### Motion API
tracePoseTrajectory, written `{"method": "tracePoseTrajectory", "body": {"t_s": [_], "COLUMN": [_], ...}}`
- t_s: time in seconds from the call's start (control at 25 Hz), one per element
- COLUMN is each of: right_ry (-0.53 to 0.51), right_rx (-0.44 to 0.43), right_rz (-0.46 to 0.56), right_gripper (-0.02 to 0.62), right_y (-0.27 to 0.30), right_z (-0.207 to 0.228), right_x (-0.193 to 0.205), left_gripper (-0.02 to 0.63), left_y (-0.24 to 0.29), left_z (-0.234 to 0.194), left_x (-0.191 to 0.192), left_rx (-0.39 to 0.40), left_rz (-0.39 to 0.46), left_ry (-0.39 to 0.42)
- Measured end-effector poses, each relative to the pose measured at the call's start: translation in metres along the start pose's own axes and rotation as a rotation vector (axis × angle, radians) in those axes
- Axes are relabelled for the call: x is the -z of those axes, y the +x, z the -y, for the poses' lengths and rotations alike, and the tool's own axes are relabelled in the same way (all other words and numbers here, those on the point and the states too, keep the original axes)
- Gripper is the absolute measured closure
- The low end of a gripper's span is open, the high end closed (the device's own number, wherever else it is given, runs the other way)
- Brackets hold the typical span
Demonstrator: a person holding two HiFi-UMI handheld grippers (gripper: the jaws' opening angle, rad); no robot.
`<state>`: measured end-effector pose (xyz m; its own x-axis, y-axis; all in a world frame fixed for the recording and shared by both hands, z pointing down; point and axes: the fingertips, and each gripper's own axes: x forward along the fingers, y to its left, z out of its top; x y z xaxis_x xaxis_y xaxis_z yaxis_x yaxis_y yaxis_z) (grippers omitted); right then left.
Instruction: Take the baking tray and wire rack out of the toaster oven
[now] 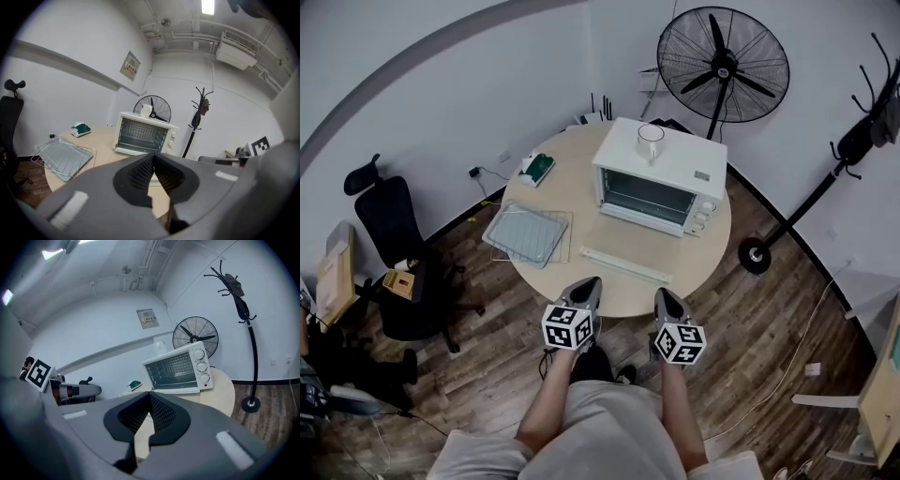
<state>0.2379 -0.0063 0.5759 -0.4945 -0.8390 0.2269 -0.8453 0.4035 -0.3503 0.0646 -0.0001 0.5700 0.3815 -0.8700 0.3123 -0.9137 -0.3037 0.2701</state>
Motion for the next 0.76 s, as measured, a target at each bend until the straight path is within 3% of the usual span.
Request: {"method": "tracePoseTrajectory", "body": {"t_s": [0.76], "right_ry": [-0.019], "right_rx": [-0.032], "right_rz": [-0.004], "right_gripper": [0.597], "right_y": [-0.001], "right_z": [-0.015], "right_x": [0.005], "left_gripper": [0.551], "left_y": [-0.011], "left_z": [-0.008], "left_x": [-0.004], "left_rx": [-0.012], "left_rz": [0.044], "left_ry": [-0.028]}}
